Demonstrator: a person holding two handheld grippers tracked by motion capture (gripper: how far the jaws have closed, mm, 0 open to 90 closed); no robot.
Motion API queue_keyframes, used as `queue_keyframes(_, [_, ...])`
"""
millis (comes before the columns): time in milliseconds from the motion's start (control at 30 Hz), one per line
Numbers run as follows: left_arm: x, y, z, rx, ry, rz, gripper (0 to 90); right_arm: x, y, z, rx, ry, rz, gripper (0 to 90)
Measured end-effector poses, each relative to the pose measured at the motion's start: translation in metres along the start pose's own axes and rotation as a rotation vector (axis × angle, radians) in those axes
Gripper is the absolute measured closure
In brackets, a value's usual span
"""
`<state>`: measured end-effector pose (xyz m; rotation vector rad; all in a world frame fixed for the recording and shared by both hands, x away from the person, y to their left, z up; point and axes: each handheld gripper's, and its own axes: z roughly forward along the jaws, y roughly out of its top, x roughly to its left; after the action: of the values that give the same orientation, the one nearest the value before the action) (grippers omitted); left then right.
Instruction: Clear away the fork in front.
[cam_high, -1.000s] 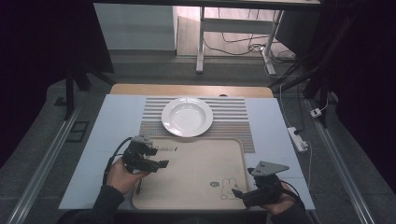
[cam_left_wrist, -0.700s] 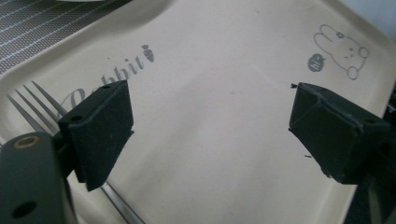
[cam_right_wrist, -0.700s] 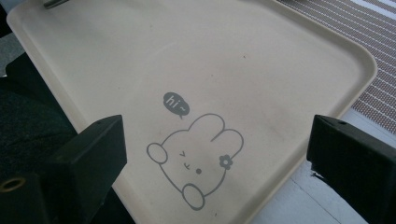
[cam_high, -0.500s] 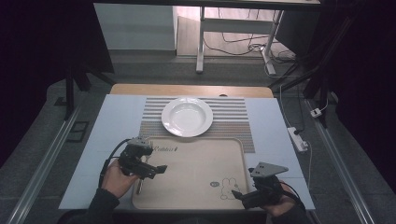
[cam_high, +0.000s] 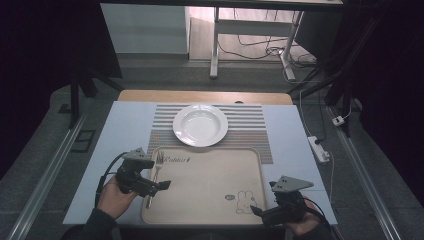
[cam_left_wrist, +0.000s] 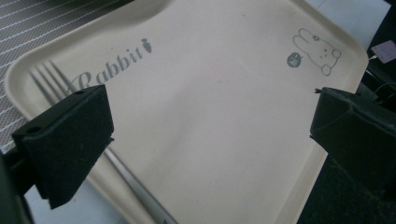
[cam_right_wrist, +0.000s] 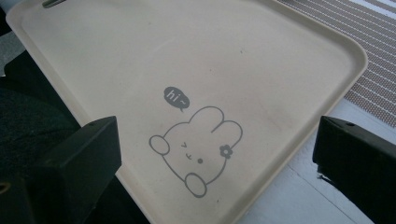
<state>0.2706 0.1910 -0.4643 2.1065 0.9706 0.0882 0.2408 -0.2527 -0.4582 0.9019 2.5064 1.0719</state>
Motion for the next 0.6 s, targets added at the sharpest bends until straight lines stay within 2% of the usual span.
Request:
queue_keyframes(233, [-0.003, -0.016, -0.017, -0.028, 0.023, -0.011, 0.0, -0.002, -0.006, -0.006, -0.004, -0.01, 0.024, 1.0])
queue_keyframes(600, [-0.002, -0.045, -0.046, -0.078, 0.053, -0.052, 0.0, -0.006, -0.014, -0.016, -0.02, -0.028, 0.069, 1.0])
